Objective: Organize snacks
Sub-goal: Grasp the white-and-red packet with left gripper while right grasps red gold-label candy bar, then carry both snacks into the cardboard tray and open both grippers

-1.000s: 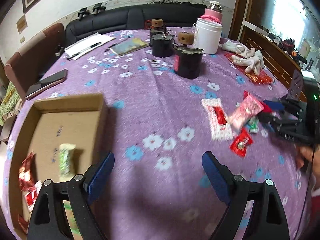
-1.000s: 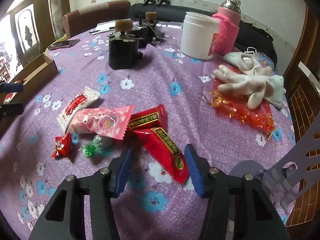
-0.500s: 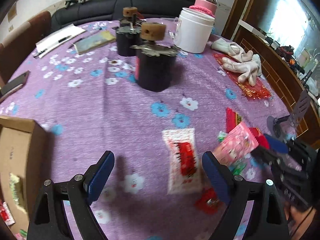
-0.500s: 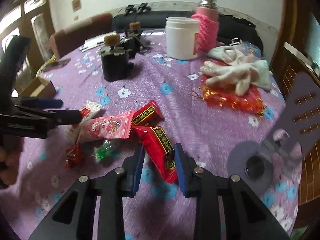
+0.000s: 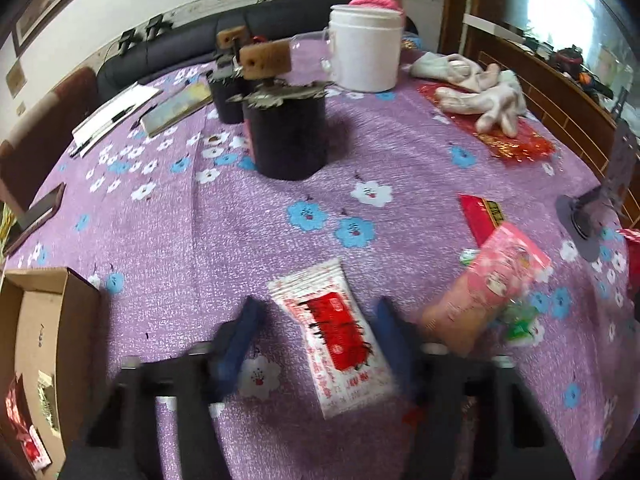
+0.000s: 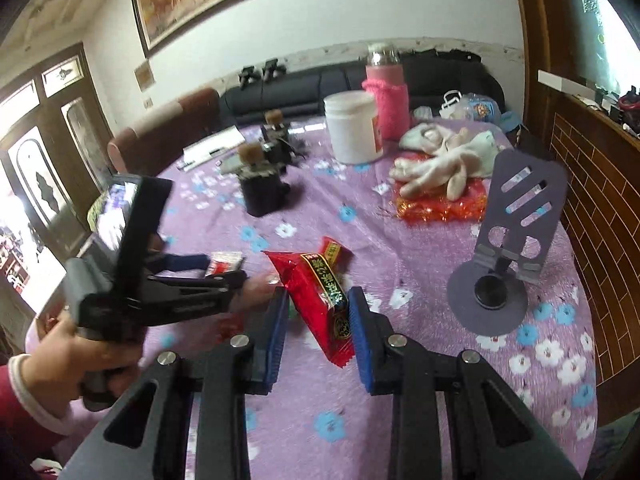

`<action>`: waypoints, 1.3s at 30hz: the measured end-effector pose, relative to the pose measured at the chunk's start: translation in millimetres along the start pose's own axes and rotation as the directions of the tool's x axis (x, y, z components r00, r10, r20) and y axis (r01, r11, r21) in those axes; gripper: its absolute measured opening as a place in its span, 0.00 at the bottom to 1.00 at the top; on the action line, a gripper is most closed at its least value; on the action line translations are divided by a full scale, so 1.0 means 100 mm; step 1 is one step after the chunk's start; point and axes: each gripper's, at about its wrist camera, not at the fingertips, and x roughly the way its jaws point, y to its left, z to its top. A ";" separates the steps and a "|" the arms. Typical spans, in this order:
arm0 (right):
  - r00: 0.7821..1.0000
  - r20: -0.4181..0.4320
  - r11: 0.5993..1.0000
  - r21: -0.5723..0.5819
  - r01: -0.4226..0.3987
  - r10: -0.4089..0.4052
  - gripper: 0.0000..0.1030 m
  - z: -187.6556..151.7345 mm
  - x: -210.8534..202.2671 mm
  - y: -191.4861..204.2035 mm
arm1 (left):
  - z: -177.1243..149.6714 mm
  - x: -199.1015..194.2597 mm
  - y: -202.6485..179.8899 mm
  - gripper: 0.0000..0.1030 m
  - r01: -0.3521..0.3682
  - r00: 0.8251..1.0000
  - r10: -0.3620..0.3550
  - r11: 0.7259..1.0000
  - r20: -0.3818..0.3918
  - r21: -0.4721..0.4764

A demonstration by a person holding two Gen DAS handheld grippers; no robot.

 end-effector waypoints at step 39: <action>0.988 0.032 0.987 -0.045 -0.152 0.153 0.28 -0.47 -0.37 1.78 | -1.10 -1.70 1.13 0.27 -0.073 0.964 0.105 0.988 0.244 -0.135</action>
